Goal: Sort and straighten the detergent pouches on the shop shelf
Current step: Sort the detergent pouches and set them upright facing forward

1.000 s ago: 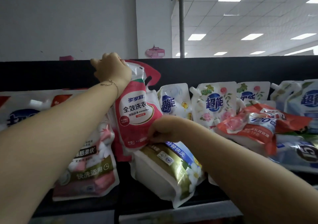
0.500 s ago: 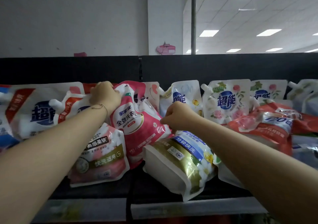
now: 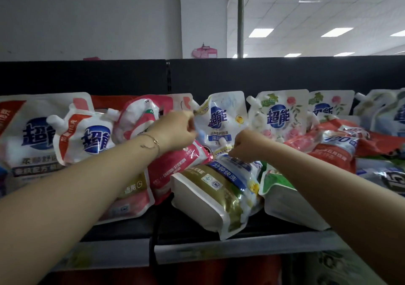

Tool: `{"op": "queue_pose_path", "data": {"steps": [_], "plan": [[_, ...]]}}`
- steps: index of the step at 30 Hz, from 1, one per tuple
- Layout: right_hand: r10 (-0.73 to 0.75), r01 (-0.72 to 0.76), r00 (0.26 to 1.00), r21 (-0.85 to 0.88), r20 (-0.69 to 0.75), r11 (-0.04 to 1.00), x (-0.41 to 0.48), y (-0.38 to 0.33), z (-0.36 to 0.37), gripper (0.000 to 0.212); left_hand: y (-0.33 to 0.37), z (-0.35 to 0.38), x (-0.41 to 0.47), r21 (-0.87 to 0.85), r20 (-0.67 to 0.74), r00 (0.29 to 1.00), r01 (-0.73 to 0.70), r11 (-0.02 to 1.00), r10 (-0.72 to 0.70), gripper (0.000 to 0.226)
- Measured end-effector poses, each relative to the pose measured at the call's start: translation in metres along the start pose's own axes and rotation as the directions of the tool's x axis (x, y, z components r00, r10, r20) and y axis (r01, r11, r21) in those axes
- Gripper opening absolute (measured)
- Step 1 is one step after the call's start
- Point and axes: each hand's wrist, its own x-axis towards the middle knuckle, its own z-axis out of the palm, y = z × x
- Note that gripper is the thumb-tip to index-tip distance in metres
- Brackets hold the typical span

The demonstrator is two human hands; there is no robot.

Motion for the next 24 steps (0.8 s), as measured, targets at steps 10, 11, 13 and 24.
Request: {"op": "queue_pose_path", "data": {"steps": [10, 11, 13, 24], "plan": [[0.173, -0.173, 0.969, -0.013, 0.178, 0.985, 0.011, 0.05, 0.009, 0.034, 0.018, 0.061, -0.033, 0.019, 0.262, 0.965, -0.003, 1.0, -0.002, 0.033], [0.174, -0.178, 0.969, 0.01, 0.173, 0.984, 0.013, 0.05, 0.009, 0.034, 0.018, 0.066, -0.035, 0.032, 0.252, 0.968, 0.008, 0.999, -0.015, 0.038], [0.186, -0.193, 0.968, 0.031, 0.168, 0.981, 0.017, 0.045, 0.011, 0.036, 0.018, 0.073, -0.04, 0.058, 0.246, 0.968, 0.037, 0.998, -0.05, 0.045], [0.24, -0.234, 0.97, 0.143, -0.027, 0.962, 0.032, 0.047, 0.024, 0.025, 0.018, 0.072, -0.067, 0.065, 0.206, 0.977, 0.035, 0.997, -0.048, 0.115]]}}
